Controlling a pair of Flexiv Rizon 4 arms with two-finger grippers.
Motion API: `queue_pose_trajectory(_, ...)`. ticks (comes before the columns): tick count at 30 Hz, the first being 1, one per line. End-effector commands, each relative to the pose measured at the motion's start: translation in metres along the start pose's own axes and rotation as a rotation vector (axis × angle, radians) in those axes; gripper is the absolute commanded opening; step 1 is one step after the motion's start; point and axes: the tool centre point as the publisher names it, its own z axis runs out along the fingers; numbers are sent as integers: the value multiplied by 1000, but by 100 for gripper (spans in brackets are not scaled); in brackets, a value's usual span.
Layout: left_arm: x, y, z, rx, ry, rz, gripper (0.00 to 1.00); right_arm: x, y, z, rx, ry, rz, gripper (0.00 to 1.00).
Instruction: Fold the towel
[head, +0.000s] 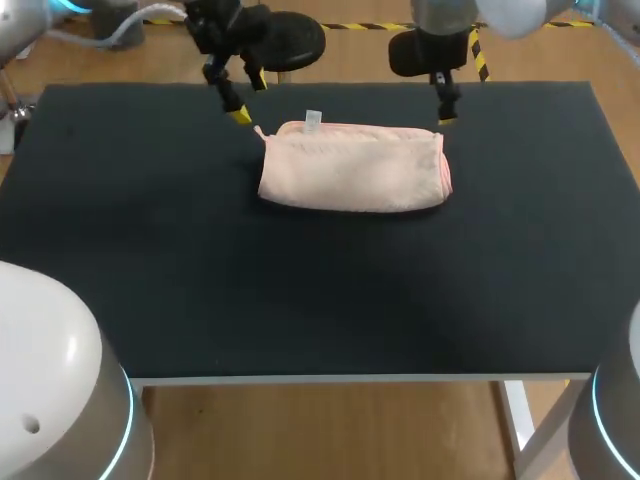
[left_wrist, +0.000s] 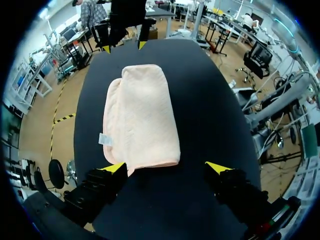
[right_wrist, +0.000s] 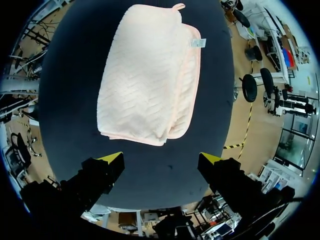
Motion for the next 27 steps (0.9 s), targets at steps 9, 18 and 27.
queue_pose_trajectory(9, 25, 34, 0, 325, -120, -117, 100, 24, -2, -21, 16, -18, 20, 100)
queue_pose_trajectory(18, 32, 46, 0, 279, -75, -74, 100, 28, 7, -33, 104, -5, -126, 100)
queue_pose_trajectory(27, 32, 46, 0, 279, -75, -74, 100, 28, 7, -33, 104, -5, -126, 100)
